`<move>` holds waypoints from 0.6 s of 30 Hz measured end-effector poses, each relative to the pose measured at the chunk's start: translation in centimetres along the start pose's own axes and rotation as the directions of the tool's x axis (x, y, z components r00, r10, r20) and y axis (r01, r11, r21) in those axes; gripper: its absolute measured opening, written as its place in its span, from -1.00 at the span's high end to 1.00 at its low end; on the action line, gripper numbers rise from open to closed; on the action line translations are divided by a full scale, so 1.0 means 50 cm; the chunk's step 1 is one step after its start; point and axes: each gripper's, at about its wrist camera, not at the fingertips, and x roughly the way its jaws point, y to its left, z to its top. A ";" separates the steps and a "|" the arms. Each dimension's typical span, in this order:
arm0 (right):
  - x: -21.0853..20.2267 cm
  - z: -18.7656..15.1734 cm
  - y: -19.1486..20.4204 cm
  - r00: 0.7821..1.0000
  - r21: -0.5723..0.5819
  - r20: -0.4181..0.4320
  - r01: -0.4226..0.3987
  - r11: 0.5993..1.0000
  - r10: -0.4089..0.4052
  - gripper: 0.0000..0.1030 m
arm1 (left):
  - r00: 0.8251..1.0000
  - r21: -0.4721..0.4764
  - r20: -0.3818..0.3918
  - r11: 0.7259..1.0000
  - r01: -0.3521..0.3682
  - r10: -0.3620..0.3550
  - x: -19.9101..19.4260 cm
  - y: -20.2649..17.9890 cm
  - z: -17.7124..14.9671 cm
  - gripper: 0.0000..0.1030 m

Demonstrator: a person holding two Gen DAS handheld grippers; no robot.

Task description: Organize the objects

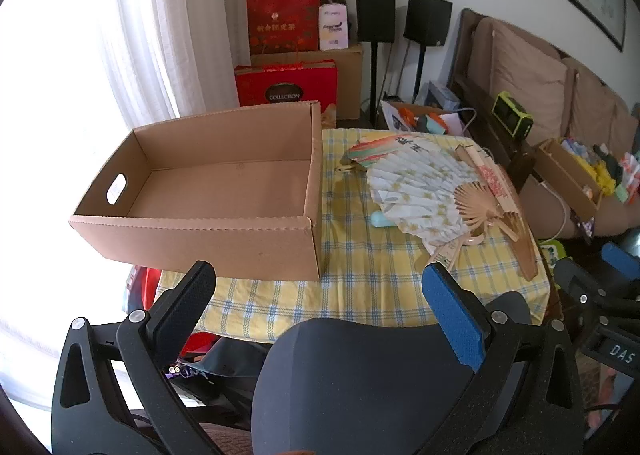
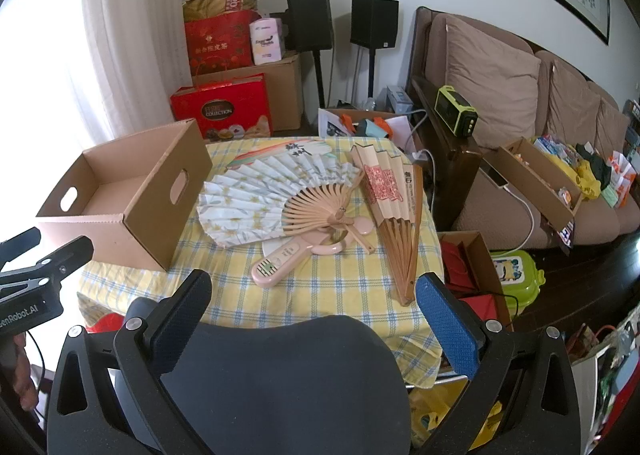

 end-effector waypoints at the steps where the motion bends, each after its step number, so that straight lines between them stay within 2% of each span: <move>1: 0.000 0.000 0.000 1.000 0.000 0.000 0.000 1.000 0.000 -1.00 | 1.000 0.000 0.000 1.000 -0.001 0.001 0.000 -0.001 0.000 -1.00; 18: 0.002 -0.001 -0.009 1.000 -0.001 -0.002 0.004 1.000 -0.004 -1.00 | 1.000 0.010 -0.010 1.000 -0.003 0.003 0.009 -0.007 -0.007 -1.00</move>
